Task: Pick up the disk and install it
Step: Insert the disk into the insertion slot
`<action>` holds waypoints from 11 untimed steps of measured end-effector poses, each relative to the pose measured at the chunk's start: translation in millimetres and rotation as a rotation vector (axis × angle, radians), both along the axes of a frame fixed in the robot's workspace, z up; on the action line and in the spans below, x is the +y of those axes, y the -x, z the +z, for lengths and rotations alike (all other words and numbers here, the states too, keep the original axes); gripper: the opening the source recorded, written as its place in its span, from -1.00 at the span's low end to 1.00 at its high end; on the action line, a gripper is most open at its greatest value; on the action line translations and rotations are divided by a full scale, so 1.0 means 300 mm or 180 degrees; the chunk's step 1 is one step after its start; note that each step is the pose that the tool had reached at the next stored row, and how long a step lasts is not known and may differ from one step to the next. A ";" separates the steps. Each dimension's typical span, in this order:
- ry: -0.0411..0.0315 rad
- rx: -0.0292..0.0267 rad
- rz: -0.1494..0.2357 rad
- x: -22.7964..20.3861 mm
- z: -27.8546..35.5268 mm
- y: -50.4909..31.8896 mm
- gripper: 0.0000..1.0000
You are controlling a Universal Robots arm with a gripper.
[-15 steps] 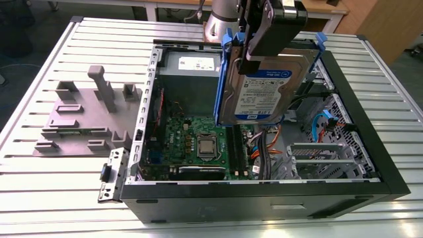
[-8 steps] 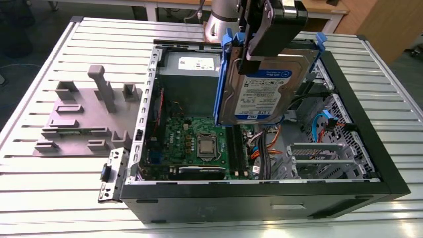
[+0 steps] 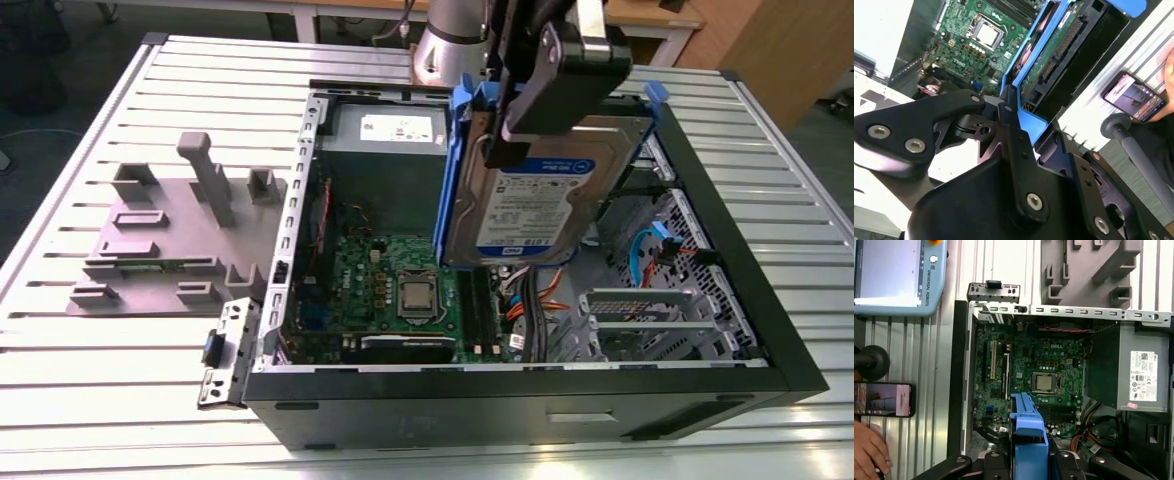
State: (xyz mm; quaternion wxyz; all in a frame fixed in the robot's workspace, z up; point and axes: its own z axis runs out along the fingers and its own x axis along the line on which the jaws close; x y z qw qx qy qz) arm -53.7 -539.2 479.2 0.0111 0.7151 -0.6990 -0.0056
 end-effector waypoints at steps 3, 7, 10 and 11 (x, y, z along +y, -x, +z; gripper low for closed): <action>-0.0016 0.0000 0.0001 -0.009 -0.004 -0.023 -0.27; -0.0136 0.0000 0.0000 -0.016 -0.007 -0.047 -0.27; -0.0147 0.0001 0.0000 -0.034 -0.009 -0.048 -0.27; -0.0147 0.0001 -0.0001 -0.039 -0.010 -0.049 -0.27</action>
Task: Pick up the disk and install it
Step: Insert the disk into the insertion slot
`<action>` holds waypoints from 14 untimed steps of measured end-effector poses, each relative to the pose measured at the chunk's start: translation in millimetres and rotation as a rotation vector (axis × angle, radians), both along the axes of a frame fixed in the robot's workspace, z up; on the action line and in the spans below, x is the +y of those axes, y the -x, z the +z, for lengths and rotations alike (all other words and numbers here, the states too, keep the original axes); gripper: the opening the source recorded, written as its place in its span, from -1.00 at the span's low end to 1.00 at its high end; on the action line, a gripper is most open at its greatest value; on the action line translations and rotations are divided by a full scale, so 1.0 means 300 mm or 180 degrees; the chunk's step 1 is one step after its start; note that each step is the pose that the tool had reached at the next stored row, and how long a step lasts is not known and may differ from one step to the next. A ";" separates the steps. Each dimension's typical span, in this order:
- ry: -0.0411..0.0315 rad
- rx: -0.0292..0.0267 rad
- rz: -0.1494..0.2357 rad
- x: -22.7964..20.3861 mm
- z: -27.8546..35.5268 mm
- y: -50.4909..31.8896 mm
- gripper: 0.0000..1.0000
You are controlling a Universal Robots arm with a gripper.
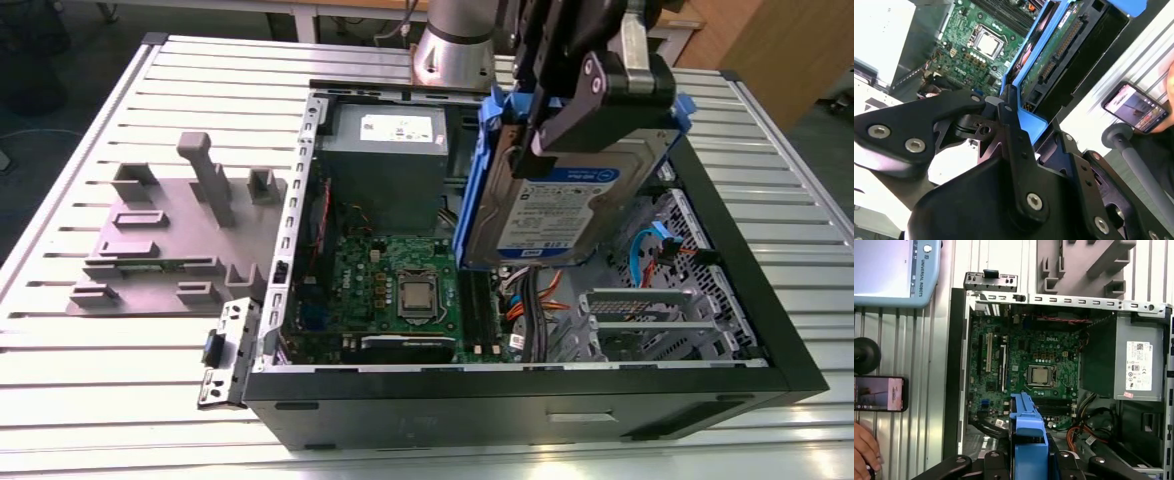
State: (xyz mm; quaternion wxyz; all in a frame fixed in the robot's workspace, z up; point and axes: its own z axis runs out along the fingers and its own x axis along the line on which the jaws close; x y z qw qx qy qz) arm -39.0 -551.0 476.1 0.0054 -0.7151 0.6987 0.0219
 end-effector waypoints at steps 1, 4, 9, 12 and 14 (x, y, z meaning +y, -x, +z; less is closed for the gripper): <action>0.0000 0.0000 -0.0001 -0.004 -0.001 -0.001 -0.27; 0.0000 0.0000 -0.0002 -0.013 -0.003 -0.004 -0.27; 0.0000 0.0000 -0.0002 -0.015 -0.004 -0.007 -0.27; 0.0000 0.0000 -0.0003 -0.015 -0.004 -0.007 -0.27; 0.0000 0.0000 -0.0003 -0.015 -0.004 -0.007 -0.27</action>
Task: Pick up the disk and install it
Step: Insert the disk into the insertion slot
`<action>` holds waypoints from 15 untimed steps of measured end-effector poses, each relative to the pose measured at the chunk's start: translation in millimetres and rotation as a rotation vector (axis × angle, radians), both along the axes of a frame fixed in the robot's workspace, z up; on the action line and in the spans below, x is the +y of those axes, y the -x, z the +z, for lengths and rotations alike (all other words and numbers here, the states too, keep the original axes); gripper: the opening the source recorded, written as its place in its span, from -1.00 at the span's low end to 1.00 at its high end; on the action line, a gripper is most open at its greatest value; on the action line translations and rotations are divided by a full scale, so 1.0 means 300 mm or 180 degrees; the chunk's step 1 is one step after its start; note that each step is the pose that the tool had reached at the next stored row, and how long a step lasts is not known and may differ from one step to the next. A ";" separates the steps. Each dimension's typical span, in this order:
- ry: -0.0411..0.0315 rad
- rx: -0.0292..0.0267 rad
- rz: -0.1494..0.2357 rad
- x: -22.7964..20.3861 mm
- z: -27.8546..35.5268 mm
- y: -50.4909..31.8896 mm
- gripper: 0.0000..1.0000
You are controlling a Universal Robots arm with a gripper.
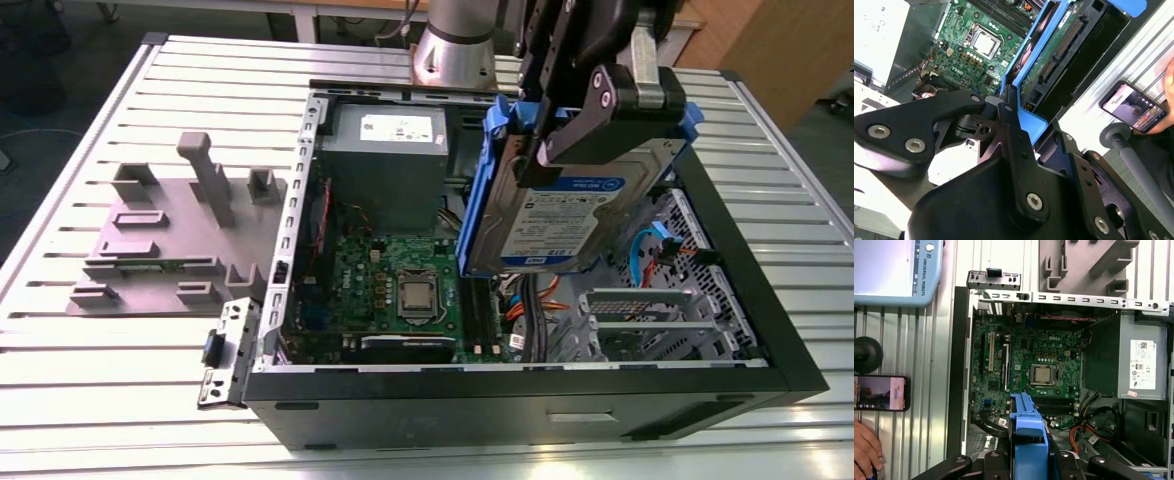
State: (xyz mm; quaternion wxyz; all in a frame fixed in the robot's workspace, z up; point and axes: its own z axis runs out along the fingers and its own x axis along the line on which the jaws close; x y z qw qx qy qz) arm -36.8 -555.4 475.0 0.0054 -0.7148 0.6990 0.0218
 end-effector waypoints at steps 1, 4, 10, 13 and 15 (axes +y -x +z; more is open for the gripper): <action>0.0000 0.0000 0.0000 0.000 0.000 0.000 -0.27; 0.0000 0.0000 0.0000 0.000 0.000 0.000 -0.27; 0.0000 0.0000 0.0000 0.000 0.000 -0.021 -0.27; 0.0000 0.0000 0.0000 0.000 0.000 -0.036 -0.27; 0.0000 0.0000 0.0000 0.000 0.000 -0.037 -0.27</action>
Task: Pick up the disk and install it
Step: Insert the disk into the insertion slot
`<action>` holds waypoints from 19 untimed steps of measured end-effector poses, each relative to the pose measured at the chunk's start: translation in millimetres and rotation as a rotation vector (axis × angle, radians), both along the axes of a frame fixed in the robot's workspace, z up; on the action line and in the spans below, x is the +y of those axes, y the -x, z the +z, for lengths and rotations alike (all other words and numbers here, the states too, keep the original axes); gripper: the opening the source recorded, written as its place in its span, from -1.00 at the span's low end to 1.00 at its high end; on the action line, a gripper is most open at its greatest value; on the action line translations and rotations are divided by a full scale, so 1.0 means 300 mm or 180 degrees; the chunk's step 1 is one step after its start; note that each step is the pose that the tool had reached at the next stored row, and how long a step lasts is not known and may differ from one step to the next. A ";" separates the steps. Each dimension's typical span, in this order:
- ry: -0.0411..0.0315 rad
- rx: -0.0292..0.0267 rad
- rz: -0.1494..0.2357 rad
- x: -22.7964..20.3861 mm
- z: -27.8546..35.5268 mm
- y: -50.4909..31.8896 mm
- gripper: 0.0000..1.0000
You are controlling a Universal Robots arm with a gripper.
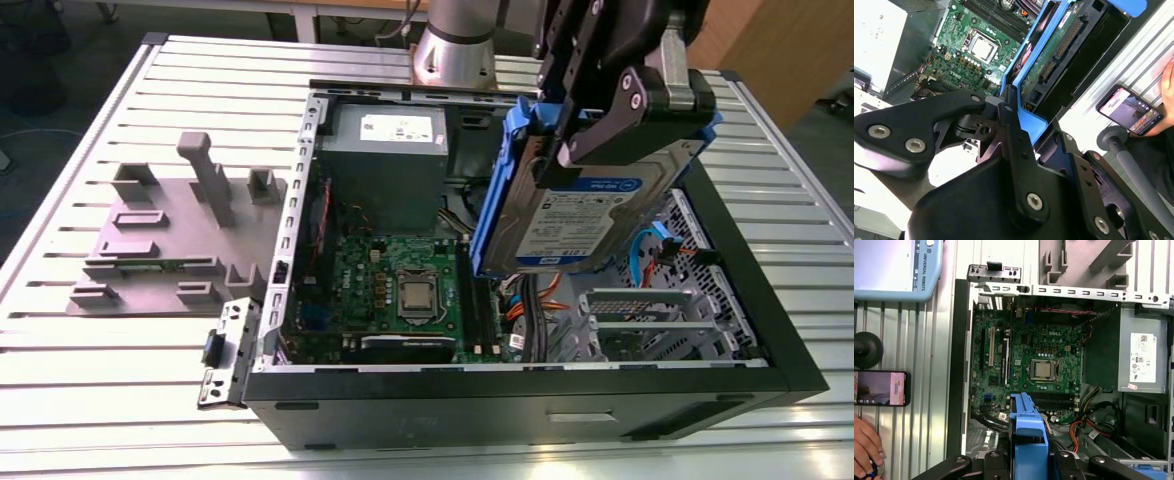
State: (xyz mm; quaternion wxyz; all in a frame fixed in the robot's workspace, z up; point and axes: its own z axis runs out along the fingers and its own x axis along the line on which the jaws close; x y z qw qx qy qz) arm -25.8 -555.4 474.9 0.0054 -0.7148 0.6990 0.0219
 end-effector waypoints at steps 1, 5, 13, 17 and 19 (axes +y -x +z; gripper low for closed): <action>0.0000 0.0000 0.0000 0.000 0.000 -0.001 -0.27; 0.0000 0.0000 0.0000 0.000 0.000 -0.001 -0.27; 0.0000 0.0000 0.0001 0.000 0.000 -0.006 -0.27; 0.0000 0.0000 0.0000 0.000 -0.001 -0.036 -0.27; 0.0000 0.0000 0.0000 0.000 -0.001 -0.049 -0.27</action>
